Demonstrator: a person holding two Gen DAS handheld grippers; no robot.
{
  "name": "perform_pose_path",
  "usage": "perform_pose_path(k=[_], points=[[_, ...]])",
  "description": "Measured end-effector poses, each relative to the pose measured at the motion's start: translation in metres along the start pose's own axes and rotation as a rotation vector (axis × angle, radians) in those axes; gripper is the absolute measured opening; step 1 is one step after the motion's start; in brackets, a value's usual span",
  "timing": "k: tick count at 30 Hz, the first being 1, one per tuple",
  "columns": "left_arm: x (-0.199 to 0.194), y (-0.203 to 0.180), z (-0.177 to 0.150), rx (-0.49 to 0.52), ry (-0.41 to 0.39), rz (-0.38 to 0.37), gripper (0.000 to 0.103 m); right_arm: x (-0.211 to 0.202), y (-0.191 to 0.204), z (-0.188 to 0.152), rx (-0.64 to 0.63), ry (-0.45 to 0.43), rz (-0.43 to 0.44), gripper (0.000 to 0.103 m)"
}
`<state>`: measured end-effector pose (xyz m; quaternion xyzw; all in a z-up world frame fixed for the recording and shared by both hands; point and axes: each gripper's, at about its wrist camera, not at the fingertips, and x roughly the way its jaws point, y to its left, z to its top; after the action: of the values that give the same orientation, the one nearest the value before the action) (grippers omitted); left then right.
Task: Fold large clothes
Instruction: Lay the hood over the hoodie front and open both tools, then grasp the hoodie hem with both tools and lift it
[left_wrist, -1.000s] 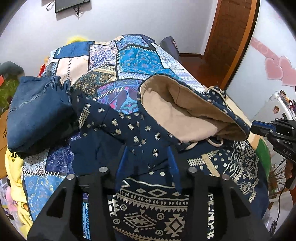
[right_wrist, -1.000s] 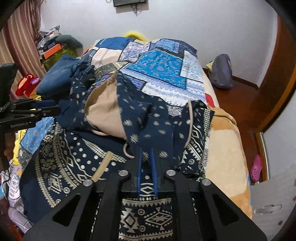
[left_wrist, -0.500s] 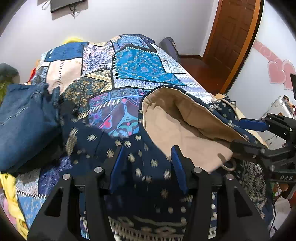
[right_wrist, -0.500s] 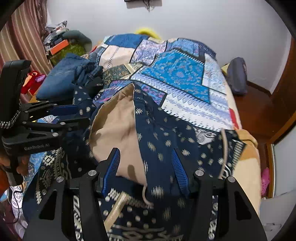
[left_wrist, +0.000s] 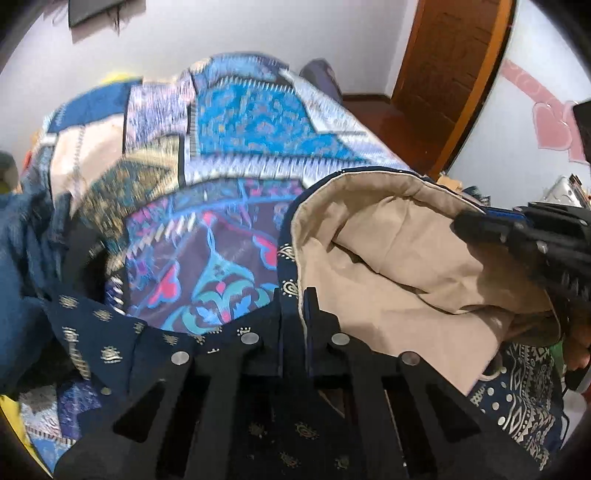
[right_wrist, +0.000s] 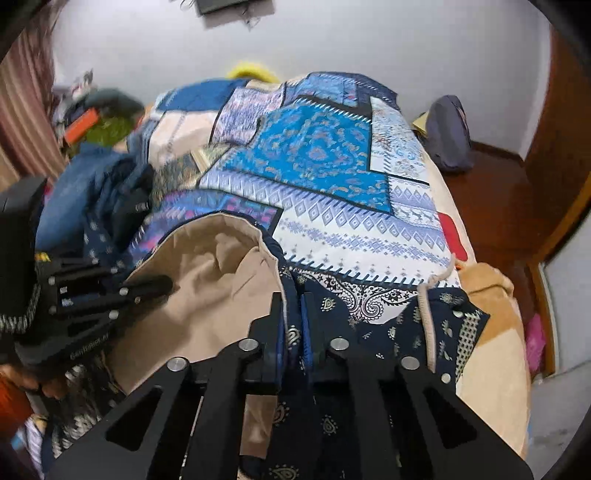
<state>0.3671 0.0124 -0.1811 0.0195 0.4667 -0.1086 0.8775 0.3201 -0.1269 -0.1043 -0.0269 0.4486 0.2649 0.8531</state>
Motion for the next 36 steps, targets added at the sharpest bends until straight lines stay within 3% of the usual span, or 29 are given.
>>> perform_pose_path(k=[6,11,20,23,25,27,31,34,36], points=[[-0.056,-0.019,-0.010,0.033,-0.079,-0.001,0.007,-0.058,0.021,-0.001,-0.094,-0.080,0.054,0.005],[-0.097,-0.036,-0.042,0.034,-0.093,-0.051,0.007,-0.095,0.035,-0.022,-0.123,-0.105,0.100,0.005],[-0.107,-0.061,-0.114,0.001,0.030,-0.052,0.007,-0.095,0.042,-0.110,-0.113,0.074,0.143,0.005],[-0.113,-0.065,-0.134,-0.006,0.055,-0.041,0.007,-0.097,0.051,-0.132,-0.151,0.132,0.118,0.006],[-0.119,-0.068,-0.144,0.003,0.063,-0.020,0.014,-0.102,0.056,-0.141,-0.177,0.162,0.098,0.007],[-0.129,-0.071,-0.150,0.013,0.058,0.005,0.029,-0.109,0.059,-0.144,-0.192,0.180,0.085,0.009],[-0.160,-0.071,-0.157,0.026,-0.014,0.059,0.047,-0.133,0.058,-0.140,-0.191,0.141,0.102,0.010],[-0.180,-0.065,-0.151,0.027,-0.071,0.101,0.050,-0.153,0.054,-0.131,-0.176,0.078,0.099,0.023],[-0.194,-0.059,-0.140,0.028,-0.111,0.114,0.050,-0.166,0.051,-0.122,-0.162,0.020,0.093,0.056]])
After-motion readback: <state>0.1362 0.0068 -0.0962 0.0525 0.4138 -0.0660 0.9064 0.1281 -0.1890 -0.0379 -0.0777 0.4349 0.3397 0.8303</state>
